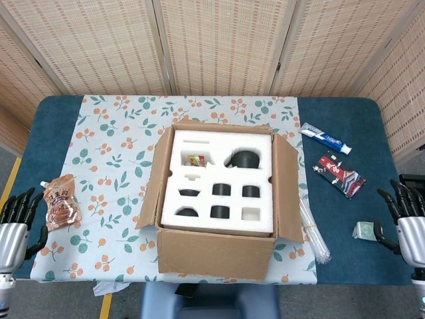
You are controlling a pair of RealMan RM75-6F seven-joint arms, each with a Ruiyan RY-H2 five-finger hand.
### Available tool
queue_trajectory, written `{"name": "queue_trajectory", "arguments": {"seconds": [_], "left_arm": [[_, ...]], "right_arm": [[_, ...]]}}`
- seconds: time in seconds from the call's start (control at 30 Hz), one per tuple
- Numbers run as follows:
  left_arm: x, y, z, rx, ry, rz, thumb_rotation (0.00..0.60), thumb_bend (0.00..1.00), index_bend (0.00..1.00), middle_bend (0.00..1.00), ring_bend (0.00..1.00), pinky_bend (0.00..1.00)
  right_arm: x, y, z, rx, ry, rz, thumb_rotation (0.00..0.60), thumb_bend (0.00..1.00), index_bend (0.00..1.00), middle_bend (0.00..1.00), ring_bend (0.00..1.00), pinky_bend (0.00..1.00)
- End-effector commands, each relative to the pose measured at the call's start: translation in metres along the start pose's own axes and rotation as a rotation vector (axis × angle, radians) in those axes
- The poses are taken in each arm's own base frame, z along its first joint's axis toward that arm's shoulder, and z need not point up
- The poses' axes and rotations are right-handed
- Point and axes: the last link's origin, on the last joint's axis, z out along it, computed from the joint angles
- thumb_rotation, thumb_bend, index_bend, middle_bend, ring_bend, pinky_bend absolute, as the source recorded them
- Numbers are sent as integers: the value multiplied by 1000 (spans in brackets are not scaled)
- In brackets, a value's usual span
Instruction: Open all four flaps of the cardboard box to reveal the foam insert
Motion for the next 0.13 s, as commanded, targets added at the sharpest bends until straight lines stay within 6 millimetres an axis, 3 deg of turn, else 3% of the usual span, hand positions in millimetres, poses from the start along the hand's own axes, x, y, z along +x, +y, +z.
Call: {"name": "queue_trajectory", "arguments": {"seconds": [0.03,0.13], "left_arm": [[-8,-1,-10,-5,-40,0,600,599,0,0,0,0],[-9,0,-7,-18,-39,7,600,599,0,0,0,0]], "right_arm": [[-2,-4,-2,2,-13,12,469,590,119,0,0,0],[-1,-4,-3,4,-15,17,470,591,119,0,0,0]]}}
